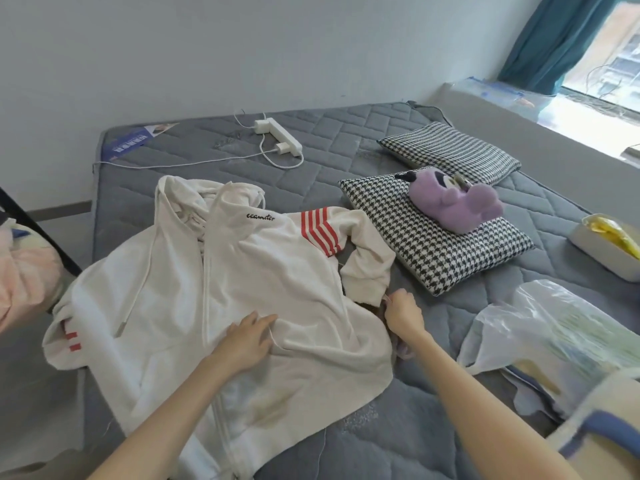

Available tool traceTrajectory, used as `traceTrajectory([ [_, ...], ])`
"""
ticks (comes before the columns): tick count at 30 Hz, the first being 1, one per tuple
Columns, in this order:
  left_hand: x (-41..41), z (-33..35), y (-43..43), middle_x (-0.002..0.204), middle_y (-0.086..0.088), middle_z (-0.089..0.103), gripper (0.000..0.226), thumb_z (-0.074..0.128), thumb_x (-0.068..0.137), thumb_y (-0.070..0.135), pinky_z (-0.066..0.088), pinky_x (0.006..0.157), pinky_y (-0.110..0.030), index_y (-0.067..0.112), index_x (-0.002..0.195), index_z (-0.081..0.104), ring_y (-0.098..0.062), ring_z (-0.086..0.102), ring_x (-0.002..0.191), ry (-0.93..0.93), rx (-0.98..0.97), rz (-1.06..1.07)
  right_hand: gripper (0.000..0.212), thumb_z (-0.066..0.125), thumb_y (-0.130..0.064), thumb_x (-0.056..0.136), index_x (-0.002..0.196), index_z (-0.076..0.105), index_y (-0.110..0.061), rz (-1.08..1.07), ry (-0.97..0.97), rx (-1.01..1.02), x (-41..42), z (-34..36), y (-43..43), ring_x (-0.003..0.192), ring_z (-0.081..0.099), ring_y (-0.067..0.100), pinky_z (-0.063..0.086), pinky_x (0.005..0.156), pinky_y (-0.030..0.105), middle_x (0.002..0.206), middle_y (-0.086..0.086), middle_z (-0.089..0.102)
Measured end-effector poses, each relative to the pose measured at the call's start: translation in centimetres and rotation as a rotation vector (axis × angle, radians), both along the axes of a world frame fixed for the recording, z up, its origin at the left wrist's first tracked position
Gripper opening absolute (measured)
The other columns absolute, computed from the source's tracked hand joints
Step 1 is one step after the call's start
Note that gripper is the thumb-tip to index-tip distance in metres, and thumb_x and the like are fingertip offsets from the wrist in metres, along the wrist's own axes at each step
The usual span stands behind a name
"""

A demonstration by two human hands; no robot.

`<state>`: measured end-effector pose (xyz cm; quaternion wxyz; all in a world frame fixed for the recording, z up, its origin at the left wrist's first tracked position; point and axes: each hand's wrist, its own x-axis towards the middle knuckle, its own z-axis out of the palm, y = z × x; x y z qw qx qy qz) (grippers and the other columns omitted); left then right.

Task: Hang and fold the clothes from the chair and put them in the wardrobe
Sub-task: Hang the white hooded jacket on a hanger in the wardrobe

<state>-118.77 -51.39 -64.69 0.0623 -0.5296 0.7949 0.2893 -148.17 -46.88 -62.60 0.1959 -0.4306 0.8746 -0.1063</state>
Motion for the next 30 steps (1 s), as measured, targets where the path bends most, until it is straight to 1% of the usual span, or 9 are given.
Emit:
traceTrajectory([
  [3, 0.2, 1.9, -0.3, 0.155, -0.005, 0.028, 0.053, 0.044, 0.099, 0.026, 0.025, 0.112, -0.028, 0.029, 0.149, 0.027, -0.019, 0.026, 0.142, 0.143, -0.025, 0.049, 0.025, 0.038, -0.012, 0.099, 0.121, 0.045, -0.004, -0.039, 0.178, -0.044, -0.3, 3.3, 0.0, 0.110, 0.055, 0.037, 0.042, 0.086, 0.042, 0.129, 0.015, 0.046],
  [9, -0.8, 7.0, -0.7, 0.150, -0.001, 0.038, 0.050, 0.048, 0.098, 0.024, 0.023, 0.109, -0.025, 0.023, 0.147, 0.036, -0.014, 0.030, 0.140, 0.293, -0.177, 0.048, 0.022, 0.046, -0.007, 0.094, 0.114, 0.055, -0.008, 0.025, 0.434, -0.088, -1.3, 12.8, -0.1, 0.105, 0.061, 0.034, 0.039, 0.075, 0.034, 0.115, 0.015, 0.064],
  [13, -1.1, 9.8, -0.2, 0.148, 0.002, 0.041, 0.049, 0.049, 0.098, 0.023, 0.025, 0.108, -0.025, 0.023, 0.145, 0.038, -0.014, 0.031, 0.138, 0.377, -0.259, 0.038, 0.025, 0.045, -0.002, 0.093, 0.113, 0.059, -0.007, 0.016, 0.595, -0.235, -0.2, 18.1, 1.0, 0.096, 0.065, 0.033, 0.040, 0.068, 0.034, 0.104, 0.013, 0.067],
  [17, -0.9, 12.1, 0.8, 0.148, 0.002, 0.041, 0.049, 0.050, 0.097, 0.023, 0.026, 0.110, -0.028, 0.025, 0.145, 0.038, -0.014, 0.032, 0.139, 0.435, -0.315, 0.026, 0.015, 0.053, -0.008, 0.094, 0.104, 0.063, -0.013, -0.046, 0.716, -0.441, 1.0, 21.6, 2.3, 0.087, 0.064, 0.027, 0.035, 0.058, 0.030, 0.095, 0.006, 0.066],
  [21, -0.3, 14.2, 2.1, 0.150, 0.003, 0.038, 0.050, 0.050, 0.097, 0.023, 0.025, 0.109, -0.026, 0.026, 0.145, 0.037, -0.013, 0.030, 0.139, 0.500, -0.385, 0.014, 0.013, 0.050, -0.014, 0.098, 0.103, 0.062, -0.016, -0.027, 0.683, -0.662, 2.4, 23.6, 3.4, 0.070, 0.052, 0.021, 0.035, 0.057, 0.029, 0.082, 0.001, 0.057],
  [24, 0.6, 15.4, 2.8, 0.151, 0.002, 0.037, 0.054, 0.050, 0.097, 0.024, 0.025, 0.110, -0.028, 0.029, 0.147, 0.031, -0.015, 0.032, 0.139, 0.567, -0.408, 0.059, 0.023, 0.043, -0.024, 0.102, 0.108, 0.066, -0.024, 0.044, 0.545, -0.768, 4.2, 24.7, 4.0, 0.074, 0.055, 0.020, 0.034, 0.060, 0.028, 0.091, -0.001, 0.065],
  [27, 2.3, 16.2, 3.2, 0.152, 0.000, 0.033, 0.063, 0.053, 0.096, 0.020, 0.021, 0.111, -0.026, 0.026, 0.151, 0.022, -0.016, 0.030, 0.140, 0.646, -0.460, 0.115, 0.026, 0.046, -0.030, 0.100, 0.115, 0.068, -0.030, 0.178, 0.320, -0.785, 6.4, 24.8, 4.1, 0.088, 0.065, 0.023, 0.043, 0.064, 0.031, 0.099, -0.001, 0.071],
  [28, 3.0, 16.2, 3.1, 0.151, -0.002, 0.034, 0.066, 0.054, 0.095, 0.017, 0.022, 0.109, -0.025, 0.024, 0.151, 0.020, -0.018, 0.031, 0.139, 0.670, -0.484, 0.135, 0.026, 0.049, -0.030, 0.099, 0.116, 0.068, -0.032, 0.224, 0.272, -0.769, 7.1, 24.5, 3.9, 0.088, 0.066, 0.022, 0.046, 0.065, 0.032, 0.099, -0.002, 0.072],
  [30, 4.7, 15.7, 2.8, 0.147, -0.011, 0.037, 0.070, 0.057, 0.092, 0.015, 0.025, 0.111, -0.033, 0.019, 0.152, 0.020, -0.028, 0.033, 0.137, 0.658, -0.528, 0.187, 0.025, 0.052, -0.029, 0.096, 0.114, 0.069, -0.034, 0.311, 0.178, -0.721, 8.5, 23.5, 3.5, 0.081, 0.066, 0.017, 0.045, 0.063, 0.030, 0.093, -0.005, 0.074],
])
